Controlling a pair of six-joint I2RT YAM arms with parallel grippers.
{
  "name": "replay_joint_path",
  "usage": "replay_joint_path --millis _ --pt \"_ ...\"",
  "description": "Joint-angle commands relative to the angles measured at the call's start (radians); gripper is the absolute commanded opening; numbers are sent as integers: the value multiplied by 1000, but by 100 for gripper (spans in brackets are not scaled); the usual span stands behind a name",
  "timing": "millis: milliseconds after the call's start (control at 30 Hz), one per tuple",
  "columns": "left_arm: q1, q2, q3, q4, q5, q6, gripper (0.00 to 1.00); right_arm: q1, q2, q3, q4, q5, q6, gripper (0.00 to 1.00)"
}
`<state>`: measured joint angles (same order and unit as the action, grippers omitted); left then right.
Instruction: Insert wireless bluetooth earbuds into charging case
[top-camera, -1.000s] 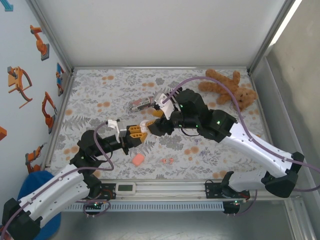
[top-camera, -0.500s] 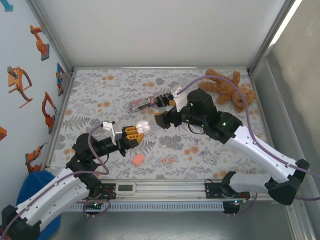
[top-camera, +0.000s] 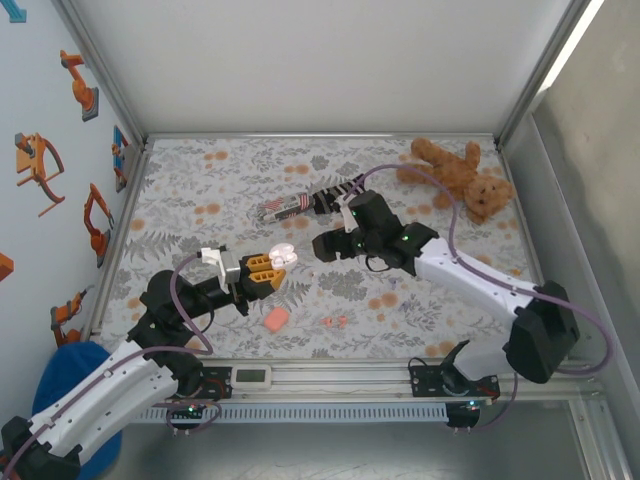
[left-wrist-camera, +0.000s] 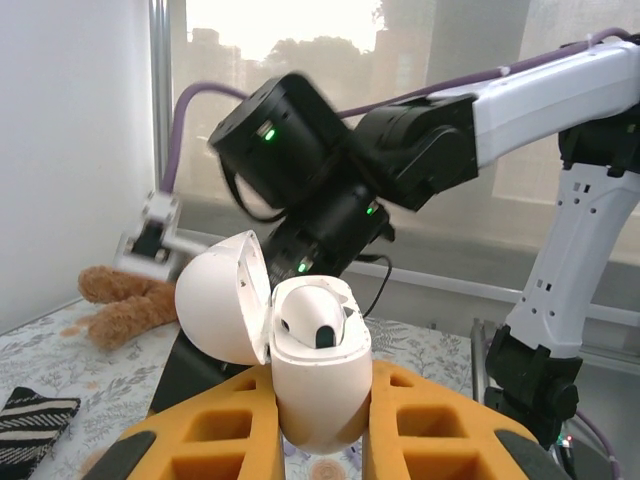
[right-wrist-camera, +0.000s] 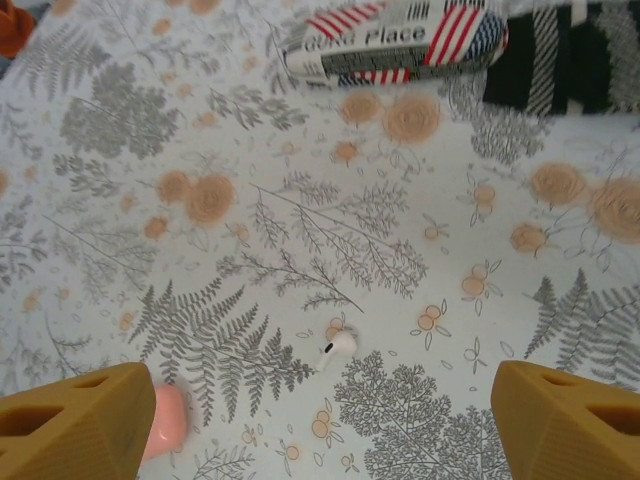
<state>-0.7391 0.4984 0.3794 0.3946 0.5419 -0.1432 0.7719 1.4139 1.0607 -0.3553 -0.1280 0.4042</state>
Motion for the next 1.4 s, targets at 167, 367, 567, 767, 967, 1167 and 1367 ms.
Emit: replay_joint_path --millis 167,367,567,767,967,1167,1367 --pt "-3 -11 16 8 0 19 11 45 205 27 35 -22 47 72" --pt "-2 -14 19 -6 -3 21 11 92 344 109 -41 75 8 73" --pt "-2 -26 16 -19 -8 21 11 118 454 182 -96 120 -2 72" --pt "-3 -54 10 -42 -17 22 11 122 517 218 -130 134 -2 66" --pt "-3 -70 3 -54 -25 19 11 130 548 228 -147 141 -3 64" --pt "-2 -73 1 -60 -27 19 11 137 544 228 -173 158 -11 60" --pt "-2 -72 3 -61 -30 17 11 151 530 231 -210 188 -23 59"
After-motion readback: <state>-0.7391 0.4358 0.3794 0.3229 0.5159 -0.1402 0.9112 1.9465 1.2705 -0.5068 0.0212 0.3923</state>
